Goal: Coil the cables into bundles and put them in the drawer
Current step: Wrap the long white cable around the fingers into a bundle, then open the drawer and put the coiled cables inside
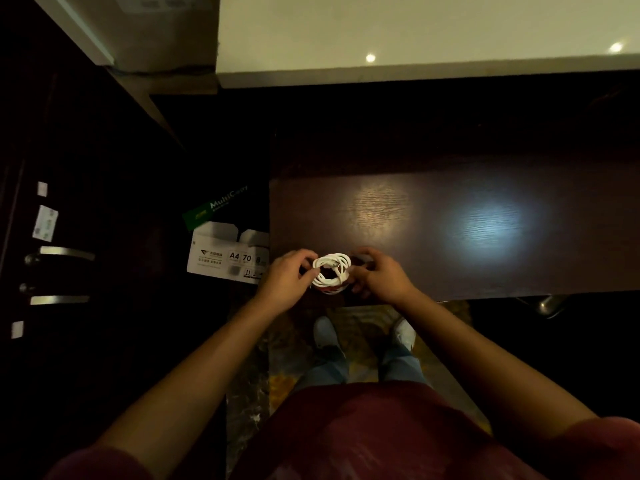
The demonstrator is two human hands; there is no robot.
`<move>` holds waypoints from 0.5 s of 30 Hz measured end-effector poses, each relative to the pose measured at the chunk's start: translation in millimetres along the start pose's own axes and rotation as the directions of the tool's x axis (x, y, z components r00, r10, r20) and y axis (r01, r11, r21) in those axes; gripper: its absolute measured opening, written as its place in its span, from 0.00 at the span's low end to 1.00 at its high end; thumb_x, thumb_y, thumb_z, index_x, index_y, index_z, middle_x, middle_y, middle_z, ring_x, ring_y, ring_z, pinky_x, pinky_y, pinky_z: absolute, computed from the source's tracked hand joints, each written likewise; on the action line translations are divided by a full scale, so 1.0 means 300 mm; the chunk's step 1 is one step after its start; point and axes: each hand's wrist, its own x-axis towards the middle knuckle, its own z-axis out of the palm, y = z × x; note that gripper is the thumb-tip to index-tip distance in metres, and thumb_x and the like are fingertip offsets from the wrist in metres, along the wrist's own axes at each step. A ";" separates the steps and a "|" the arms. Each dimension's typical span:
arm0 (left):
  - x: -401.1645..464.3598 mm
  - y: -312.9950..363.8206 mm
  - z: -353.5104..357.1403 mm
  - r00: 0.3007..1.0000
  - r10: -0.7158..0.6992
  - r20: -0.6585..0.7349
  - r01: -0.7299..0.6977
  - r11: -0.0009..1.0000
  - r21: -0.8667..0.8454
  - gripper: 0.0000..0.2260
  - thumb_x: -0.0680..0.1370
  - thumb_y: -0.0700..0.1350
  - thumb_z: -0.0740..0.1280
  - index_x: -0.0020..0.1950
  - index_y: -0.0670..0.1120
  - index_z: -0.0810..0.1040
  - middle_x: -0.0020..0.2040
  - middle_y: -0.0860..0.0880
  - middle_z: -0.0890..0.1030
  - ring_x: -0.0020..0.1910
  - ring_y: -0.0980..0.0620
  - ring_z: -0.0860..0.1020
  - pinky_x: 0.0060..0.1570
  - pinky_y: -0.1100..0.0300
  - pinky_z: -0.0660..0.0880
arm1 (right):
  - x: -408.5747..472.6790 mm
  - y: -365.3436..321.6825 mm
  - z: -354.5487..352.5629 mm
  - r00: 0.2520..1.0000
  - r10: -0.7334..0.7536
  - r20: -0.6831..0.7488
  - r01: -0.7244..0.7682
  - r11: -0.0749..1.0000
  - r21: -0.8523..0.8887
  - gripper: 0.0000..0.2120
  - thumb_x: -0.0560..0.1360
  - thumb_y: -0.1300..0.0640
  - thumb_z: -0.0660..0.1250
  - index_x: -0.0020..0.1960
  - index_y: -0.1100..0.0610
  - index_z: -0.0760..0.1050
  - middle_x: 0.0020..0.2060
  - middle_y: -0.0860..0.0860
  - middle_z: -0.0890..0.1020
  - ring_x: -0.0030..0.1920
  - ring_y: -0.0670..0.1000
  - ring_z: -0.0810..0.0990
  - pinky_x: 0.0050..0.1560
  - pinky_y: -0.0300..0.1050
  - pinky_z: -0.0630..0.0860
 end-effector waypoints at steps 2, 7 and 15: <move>0.006 0.012 -0.031 0.999 0.017 0.047 -0.022 0.995 0.101 0.17 0.80 0.47 0.70 0.68 0.49 0.77 0.58 0.49 0.80 0.44 0.56 0.75 0.45 0.62 0.69 | -0.016 -0.014 -0.035 0.999 0.045 0.008 -0.045 0.999 0.023 0.24 0.80 0.60 0.69 0.74 0.58 0.67 0.45 0.59 0.85 0.37 0.55 0.84 0.37 0.50 0.82; 0.013 0.119 -0.160 0.970 0.237 -0.058 -0.209 0.930 0.301 0.23 0.80 0.52 0.68 0.73 0.46 0.72 0.72 0.45 0.72 0.71 0.44 0.70 0.69 0.52 0.67 | -0.156 -0.087 -0.211 0.895 -0.364 -0.258 0.238 0.879 -0.413 0.24 0.80 0.49 0.68 0.74 0.51 0.69 0.66 0.54 0.79 0.63 0.53 0.78 0.60 0.50 0.77; 0.046 0.596 -0.206 0.612 0.710 -0.348 -0.477 0.683 0.554 0.24 0.81 0.52 0.64 0.75 0.44 0.70 0.79 0.40 0.64 0.81 0.37 0.56 0.77 0.38 0.55 | -0.422 -0.160 -0.538 0.335 -0.795 -0.506 0.151 0.575 -0.804 0.26 0.82 0.44 0.62 0.78 0.52 0.68 0.80 0.56 0.62 0.81 0.59 0.57 0.77 0.63 0.57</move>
